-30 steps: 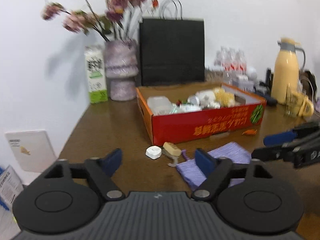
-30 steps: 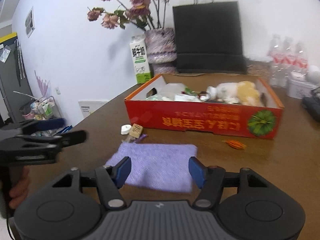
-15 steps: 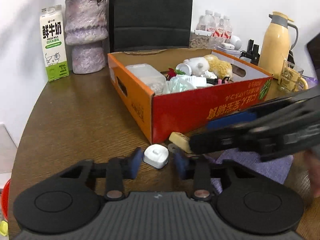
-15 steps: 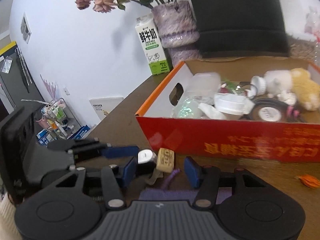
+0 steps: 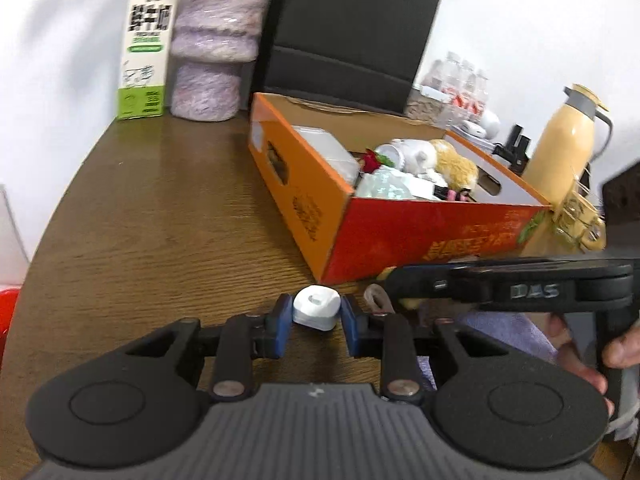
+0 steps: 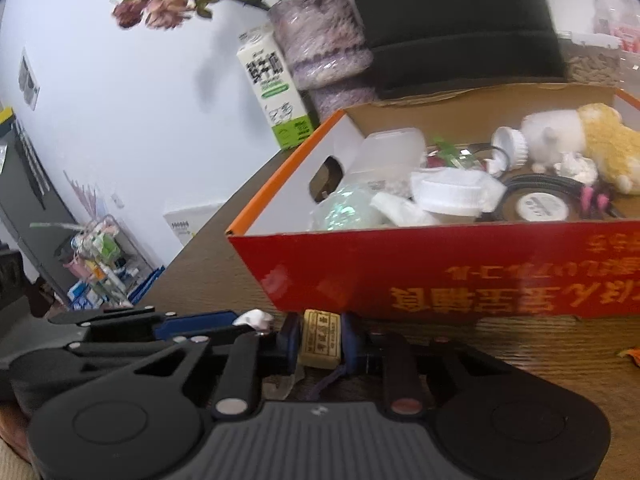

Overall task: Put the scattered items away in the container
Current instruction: 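Carry the white piece and wooden block over the box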

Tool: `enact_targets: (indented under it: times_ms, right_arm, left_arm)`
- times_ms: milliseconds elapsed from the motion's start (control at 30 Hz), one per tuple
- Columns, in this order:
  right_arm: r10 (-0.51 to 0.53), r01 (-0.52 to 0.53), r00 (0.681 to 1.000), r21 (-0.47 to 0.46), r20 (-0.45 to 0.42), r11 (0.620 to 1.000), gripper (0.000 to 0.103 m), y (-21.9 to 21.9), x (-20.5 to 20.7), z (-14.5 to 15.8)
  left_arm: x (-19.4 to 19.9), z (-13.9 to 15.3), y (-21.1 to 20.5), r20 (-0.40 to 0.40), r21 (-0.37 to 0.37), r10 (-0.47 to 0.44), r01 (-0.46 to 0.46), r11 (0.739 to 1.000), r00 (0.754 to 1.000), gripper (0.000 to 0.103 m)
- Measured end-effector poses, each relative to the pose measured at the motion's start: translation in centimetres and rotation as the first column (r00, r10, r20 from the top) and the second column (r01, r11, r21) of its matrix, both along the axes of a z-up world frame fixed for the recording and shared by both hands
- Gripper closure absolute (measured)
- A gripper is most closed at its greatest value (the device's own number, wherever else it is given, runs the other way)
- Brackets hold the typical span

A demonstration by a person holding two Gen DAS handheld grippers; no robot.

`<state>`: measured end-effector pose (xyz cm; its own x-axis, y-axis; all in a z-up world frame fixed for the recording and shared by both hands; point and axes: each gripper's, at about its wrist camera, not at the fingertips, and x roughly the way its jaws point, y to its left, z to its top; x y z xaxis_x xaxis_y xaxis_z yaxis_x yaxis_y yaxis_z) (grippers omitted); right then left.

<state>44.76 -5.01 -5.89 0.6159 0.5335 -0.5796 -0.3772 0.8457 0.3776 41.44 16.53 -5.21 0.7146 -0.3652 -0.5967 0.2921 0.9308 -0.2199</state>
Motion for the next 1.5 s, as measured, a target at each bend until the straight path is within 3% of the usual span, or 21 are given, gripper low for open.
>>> enact_targets:
  times_ms: [167, 333, 500, 700, 867, 1033, 1267, 1400, 1500]
  right_arm:
    - [-0.048, 0.047, 0.998, 0.022, 0.046, 0.999, 0.082, -2.3, -2.1, 0.9]
    - [-0.132, 0.128, 0.985, 0.039, 0.112, 0.991, 0.082, -5.1, -5.4, 2.2]
    - [-0.213, 0.219, 0.953, -0.005, 0.214, 0.976, 0.082, -8.5, -10.0, 4.0]
    - [-0.265, 0.278, 0.923, -0.006, 0.28, 0.961, 0.082, -13.3, -14.3, 6.3]
    - [-0.277, 0.306, 0.904, -0.038, 0.326, 0.951, 0.082, -16.0, -18.3, 6.8]
    - [-0.278, 0.31, 0.905, -0.051, 0.32, 0.949, 0.082, -18.2, -22.0, 6.1]
    - [-0.27, 0.299, 0.915, -0.054, 0.301, 0.953, 0.082, -19.3, -28.4, 5.5]
    - [-0.226, 0.236, 0.943, -0.01, 0.243, 0.972, 0.082, -19.0, -31.8, 5.5]
    - [-0.207, 0.218, 0.947, -0.022, 0.247, 0.976, 0.082, -18.4, -33.6, 5.5]
  left_arm:
    - [-0.3, 0.0, -0.3, 0.014, 0.043, 0.039, -0.04, 0.998, 0.999, 0.076]
    - [-1.3, 0.9, -0.3, -0.002, 0.003, 0.098, -0.098, 0.995, 0.995, 0.076]
    - [-6.2, 3.2, -3.4, 0.056, 0.038, 0.16, -0.162, 0.986, 0.986, 0.076]
    - [-12.7, 5.9, -8.1, 0.102, -0.047, 0.145, -0.141, 0.989, 0.984, 0.076]
    - [-16.9, 7.5, -12.4, 0.157, 0.017, 0.135, -0.139, 0.99, 0.978, 0.076]
    - [-20.6, 7.5, -16.4, 0.181, 0.122, 0.13, -0.153, 0.981, 0.975, 0.076]
    - [-27.5, 6.0, -19.7, 0.177, 0.188, 0.154, -0.187, 0.964, 0.972, 0.076]
    - [-30.4, 6.4, -19.7, 0.177, 0.168, 0.155, -0.184, 0.968, 0.972, 0.076]
    - [-31.0, 7.1, -20.2, 0.201, 0.159, 0.134, -0.167, 0.973, 0.97, 0.076]
